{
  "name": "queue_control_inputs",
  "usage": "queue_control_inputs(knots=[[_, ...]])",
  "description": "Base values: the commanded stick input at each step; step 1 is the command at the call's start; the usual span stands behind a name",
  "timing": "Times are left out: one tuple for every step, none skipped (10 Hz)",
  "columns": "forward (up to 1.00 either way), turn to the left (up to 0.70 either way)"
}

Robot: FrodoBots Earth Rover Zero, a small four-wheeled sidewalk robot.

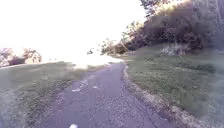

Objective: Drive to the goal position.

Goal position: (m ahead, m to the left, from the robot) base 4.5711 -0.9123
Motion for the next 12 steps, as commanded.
queue_control_inputs(knots=[[0.85, 0.34], [0.85, 0.34], [0.85, 0.13], [0.85, 0.01], [0.85, 0.00], [0.85, 0.00], [0.85, 0.00], [0.85, 0.00], [0.85, 0.00], [0.85, 0.00], [0.85, 0.00], [0.85, 0.00]])
